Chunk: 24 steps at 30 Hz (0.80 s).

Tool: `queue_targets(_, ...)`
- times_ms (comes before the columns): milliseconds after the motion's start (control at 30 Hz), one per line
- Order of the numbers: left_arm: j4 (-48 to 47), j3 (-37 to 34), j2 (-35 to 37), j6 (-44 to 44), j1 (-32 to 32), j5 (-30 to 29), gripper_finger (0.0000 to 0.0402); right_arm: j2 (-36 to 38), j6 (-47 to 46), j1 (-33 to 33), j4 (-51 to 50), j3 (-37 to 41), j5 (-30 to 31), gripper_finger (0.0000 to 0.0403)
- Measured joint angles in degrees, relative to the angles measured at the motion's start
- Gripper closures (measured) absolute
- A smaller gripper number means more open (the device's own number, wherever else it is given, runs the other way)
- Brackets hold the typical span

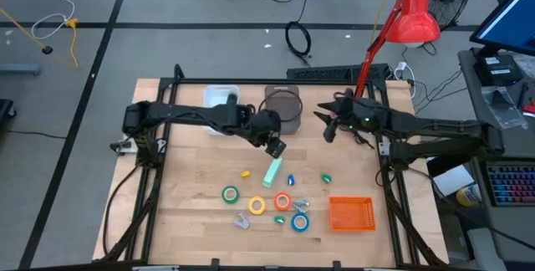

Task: Pick and place Stapler, Stapler remover, tape
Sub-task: Put the large light blue stapler into the white bin

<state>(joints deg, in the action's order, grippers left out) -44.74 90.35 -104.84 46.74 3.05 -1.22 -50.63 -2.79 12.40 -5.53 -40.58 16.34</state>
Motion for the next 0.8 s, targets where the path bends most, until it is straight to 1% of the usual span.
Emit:
queue_targets(200,1.24,0.02,-0.39,0.99,-1.34,-2.23,0.0156,9.90,-3.30,0.33,0.12,6.82,-0.88,0.0273)
queue_targets(367,1.98,-0.02,-0.91,1.69,-1.42,-1.76,0.0156,16.49,-8.04,0.33,-0.42,12.27,-8.94,0.0273)
queue_targets(467,2.50,-0.02,-1.08,2.53,-1.42,-1.97,0.0156,19.31,-8.76,0.33,-0.32,14.98,-11.99,0.0273)
queue_targets(633,5.42,-0.02,-0.98,7.17,-1.42,-3.22,0.0156,23.38,-8.75,0.33,-0.36,18.78,-13.58,0.0273)
queue_targets(800,7.12,-0.03,-2.34,15.69,-1.91,-3.99,0.0156,27.41,-8.76,0.33,-0.38,21.27,-13.53,0.0273)
